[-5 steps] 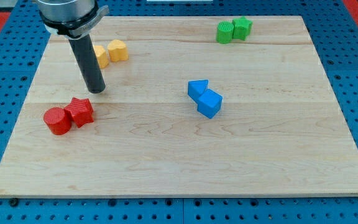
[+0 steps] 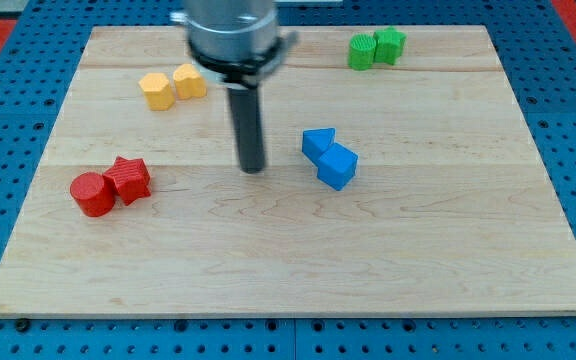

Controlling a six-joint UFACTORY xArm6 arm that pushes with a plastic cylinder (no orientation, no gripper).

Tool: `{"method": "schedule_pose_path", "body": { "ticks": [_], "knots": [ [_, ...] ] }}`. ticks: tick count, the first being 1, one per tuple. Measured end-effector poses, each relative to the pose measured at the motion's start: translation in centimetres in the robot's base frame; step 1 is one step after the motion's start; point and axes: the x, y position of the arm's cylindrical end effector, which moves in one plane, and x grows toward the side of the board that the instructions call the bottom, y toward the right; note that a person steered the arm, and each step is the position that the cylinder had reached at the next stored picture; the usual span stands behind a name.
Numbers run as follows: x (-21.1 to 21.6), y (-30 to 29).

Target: Place the blue cube to the right side of the blue triangle

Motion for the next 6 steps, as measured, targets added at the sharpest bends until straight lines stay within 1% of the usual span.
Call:
{"method": "schedule_pose_path", "body": {
  "ticks": [2,3,4,5,6],
  "knots": [
    [0.3,7.7],
    [2.0,9.9],
    [2.7,12.5],
    [1.8,15.1],
    [-0.2,16.1]
  ]
}}
